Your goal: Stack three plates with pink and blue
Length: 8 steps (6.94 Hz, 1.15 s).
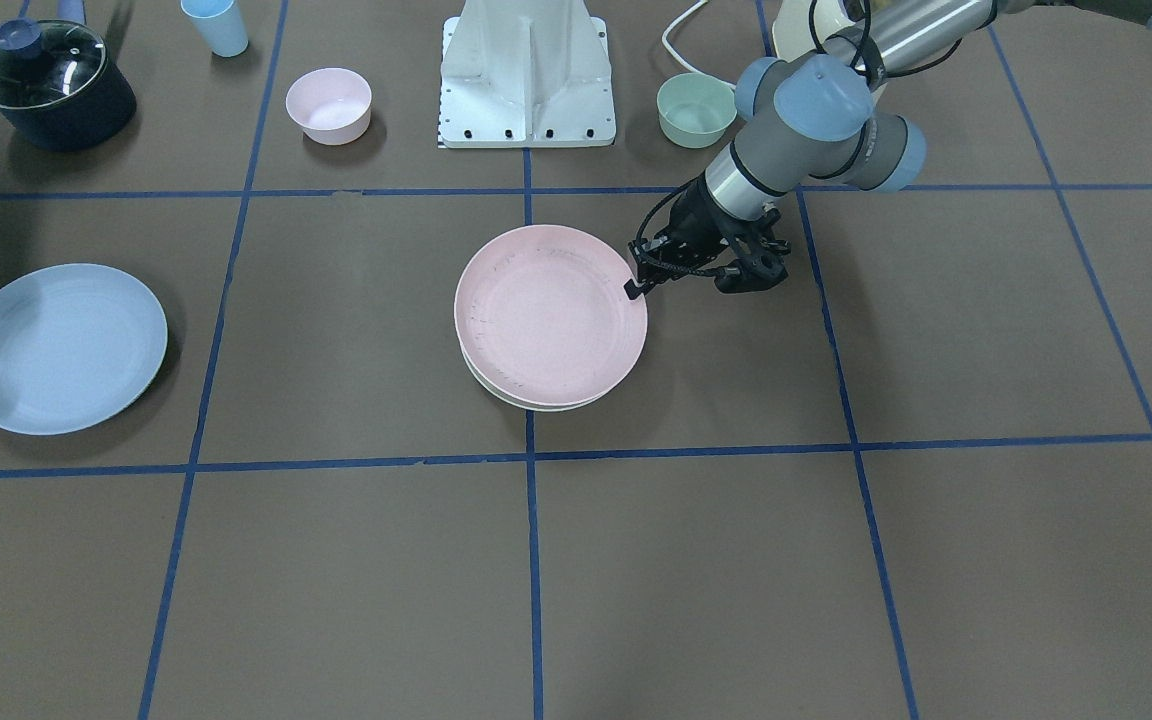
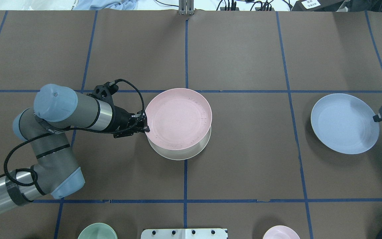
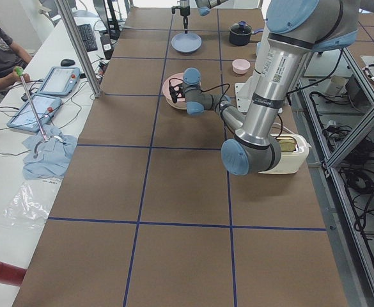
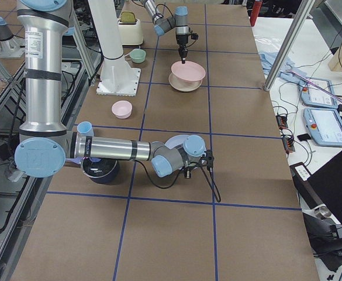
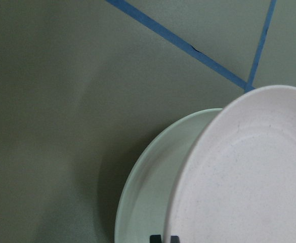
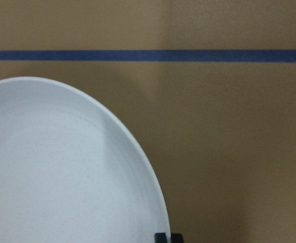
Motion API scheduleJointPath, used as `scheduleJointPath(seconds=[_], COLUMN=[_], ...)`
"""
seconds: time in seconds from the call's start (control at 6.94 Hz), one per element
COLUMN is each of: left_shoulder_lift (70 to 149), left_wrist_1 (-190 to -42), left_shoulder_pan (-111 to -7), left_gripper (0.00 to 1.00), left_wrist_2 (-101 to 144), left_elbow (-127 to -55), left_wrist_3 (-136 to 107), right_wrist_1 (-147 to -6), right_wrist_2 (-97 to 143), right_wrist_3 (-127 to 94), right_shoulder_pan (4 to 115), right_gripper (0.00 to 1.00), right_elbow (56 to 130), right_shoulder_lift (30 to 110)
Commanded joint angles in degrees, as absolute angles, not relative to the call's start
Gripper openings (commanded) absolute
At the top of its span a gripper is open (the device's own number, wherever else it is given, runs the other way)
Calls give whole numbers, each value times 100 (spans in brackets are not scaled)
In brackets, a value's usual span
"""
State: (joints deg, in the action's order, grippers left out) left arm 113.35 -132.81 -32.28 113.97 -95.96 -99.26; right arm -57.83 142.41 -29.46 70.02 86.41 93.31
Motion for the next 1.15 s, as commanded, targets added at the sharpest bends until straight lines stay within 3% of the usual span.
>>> scheduleJointPath(seconds=[0.0,0.14,0.72,1.01], left_shoulder_lift=[11303,11294,11014,10743], left_wrist_1=[-13280,-13280,-13219,-12379], left_shoulder_pan=[-3182,-3190,-3918,-4498], left_gripper=[58,100,100,100], left_wrist_2=[11347,11338,11574,11909], left_elbow=[-9589,-9624,-9817,-10149], left_wrist_3=[-9862,-9844,-9032,-7802], right_wrist_1=[-5818,-5818,-5836,-5827], right_wrist_2=[14676,14721,14889,14322], right_wrist_3=[-2962,-2962,-4468,-6450], right_shoulder_pan=[7338,7400,7261,6220], right_gripper=[0,0,0,0], right_elbow=[8710,8745,9148,9675], right_shoulder_lift=[9247,9211,8423,7747])
